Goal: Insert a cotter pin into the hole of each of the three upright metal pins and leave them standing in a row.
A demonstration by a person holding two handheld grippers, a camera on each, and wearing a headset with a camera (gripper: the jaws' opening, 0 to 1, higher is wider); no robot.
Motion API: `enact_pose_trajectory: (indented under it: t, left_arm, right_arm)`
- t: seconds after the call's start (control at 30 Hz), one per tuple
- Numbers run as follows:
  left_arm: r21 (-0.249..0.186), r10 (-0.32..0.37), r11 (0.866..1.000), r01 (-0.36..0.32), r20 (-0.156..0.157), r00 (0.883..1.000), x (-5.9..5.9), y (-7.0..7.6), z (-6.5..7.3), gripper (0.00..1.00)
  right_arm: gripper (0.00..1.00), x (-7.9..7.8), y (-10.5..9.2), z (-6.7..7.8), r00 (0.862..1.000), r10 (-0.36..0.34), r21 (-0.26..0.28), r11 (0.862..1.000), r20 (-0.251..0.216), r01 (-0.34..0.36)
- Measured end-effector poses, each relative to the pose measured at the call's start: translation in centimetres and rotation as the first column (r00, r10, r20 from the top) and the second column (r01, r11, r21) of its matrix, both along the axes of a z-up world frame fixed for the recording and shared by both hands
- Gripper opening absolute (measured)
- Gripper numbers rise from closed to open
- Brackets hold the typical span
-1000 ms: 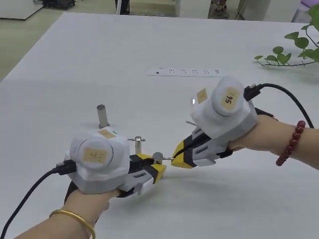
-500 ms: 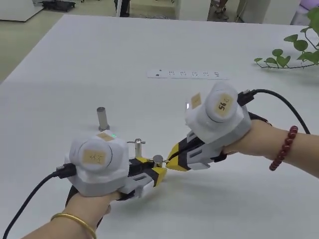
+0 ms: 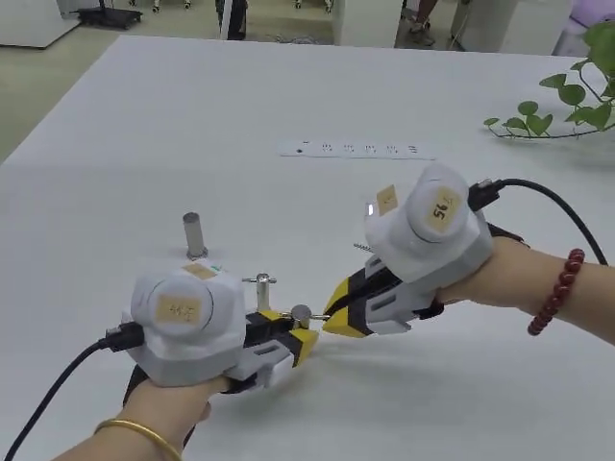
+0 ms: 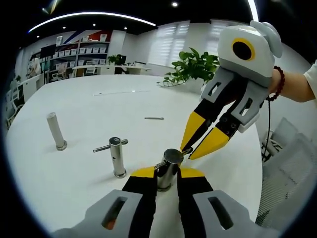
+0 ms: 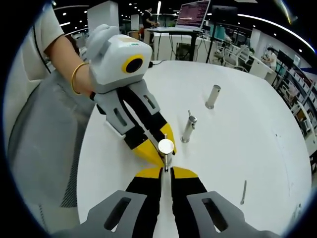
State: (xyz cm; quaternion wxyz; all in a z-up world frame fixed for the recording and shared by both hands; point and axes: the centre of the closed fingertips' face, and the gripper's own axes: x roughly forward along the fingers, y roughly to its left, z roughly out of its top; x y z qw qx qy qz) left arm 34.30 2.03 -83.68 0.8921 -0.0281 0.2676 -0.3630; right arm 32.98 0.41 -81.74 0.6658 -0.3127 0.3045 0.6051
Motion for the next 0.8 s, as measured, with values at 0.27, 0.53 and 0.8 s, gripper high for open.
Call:
enact_pose_trajectory:
  t: [0.27, 0.53, 0.8]
  left_arm:
    - [-0.021, 0.005, 1.0, -0.005, -0.007, 1.0, 0.0, -0.1, 0.0, 0.14]
    - [-0.042, 0.013, 0.999, -0.014, -0.017, 1.0, 0.0, -0.1, -0.1, 0.14]
    - [-0.051, 0.016, 0.999, -0.017, -0.021, 1.0, 0.1, -0.1, -0.1, 0.14]
  right_arm:
    - [0.05, -0.1, 0.3, 0.1, 1.0, -0.007, 0.013, 1.0, -0.001, 0.007]
    - [0.05, 0.0, 0.8, 0.2, 1.0, -0.018, 0.024, 1.0, -0.003, 0.018]
    - [0.05, 0.0, 1.1, 0.2, 0.999, -0.036, 0.032, 0.999, -0.01, 0.036]
